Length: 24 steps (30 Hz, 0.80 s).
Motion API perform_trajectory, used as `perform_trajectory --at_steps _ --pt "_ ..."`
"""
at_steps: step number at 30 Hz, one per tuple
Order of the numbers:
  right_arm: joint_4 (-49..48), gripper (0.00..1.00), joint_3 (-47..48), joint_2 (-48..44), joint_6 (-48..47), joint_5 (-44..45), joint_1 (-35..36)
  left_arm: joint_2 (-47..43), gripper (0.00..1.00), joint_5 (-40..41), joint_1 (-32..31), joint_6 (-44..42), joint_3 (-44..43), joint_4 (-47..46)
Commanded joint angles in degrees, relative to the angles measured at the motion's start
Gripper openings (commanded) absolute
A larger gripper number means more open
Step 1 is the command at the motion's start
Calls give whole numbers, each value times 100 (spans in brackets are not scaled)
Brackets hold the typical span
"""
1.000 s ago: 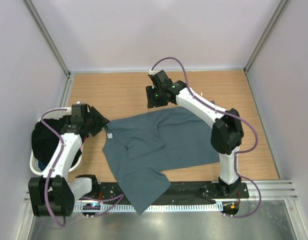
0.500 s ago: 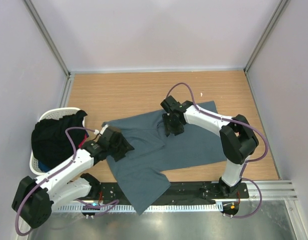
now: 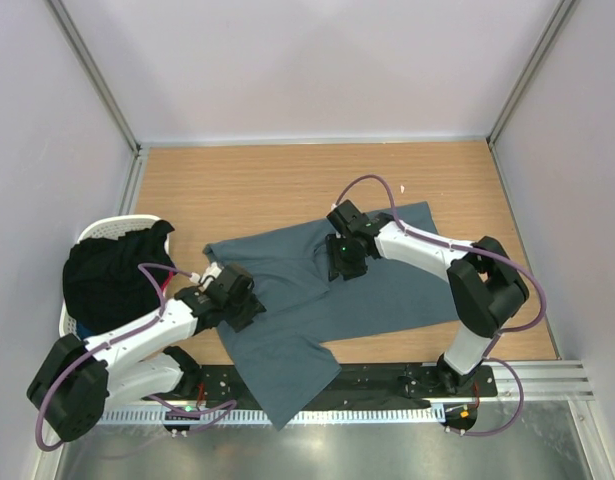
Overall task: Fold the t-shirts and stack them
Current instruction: Fold the tshirt
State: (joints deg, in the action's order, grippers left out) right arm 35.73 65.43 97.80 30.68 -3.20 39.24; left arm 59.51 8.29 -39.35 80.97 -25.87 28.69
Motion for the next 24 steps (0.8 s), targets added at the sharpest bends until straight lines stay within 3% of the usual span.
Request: perform_trajectory --at_steps 1,9,13,21,24 --pt "-452 46 -4 -33 193 -172 48 43 47 225 -37 147 38 -416" --pt "-637 44 154 275 246 -304 110 263 34 225 -64 191 64 -592" --pt "-646 44 154 336 255 -304 145 246 19 243 -64 244 82 -592" --pt "-751 43 67 389 343 -374 215 263 1 190 -64 226 29 -513" --pt "-751 40 14 389 386 -374 242 263 0 181 -64 209 20 -513"
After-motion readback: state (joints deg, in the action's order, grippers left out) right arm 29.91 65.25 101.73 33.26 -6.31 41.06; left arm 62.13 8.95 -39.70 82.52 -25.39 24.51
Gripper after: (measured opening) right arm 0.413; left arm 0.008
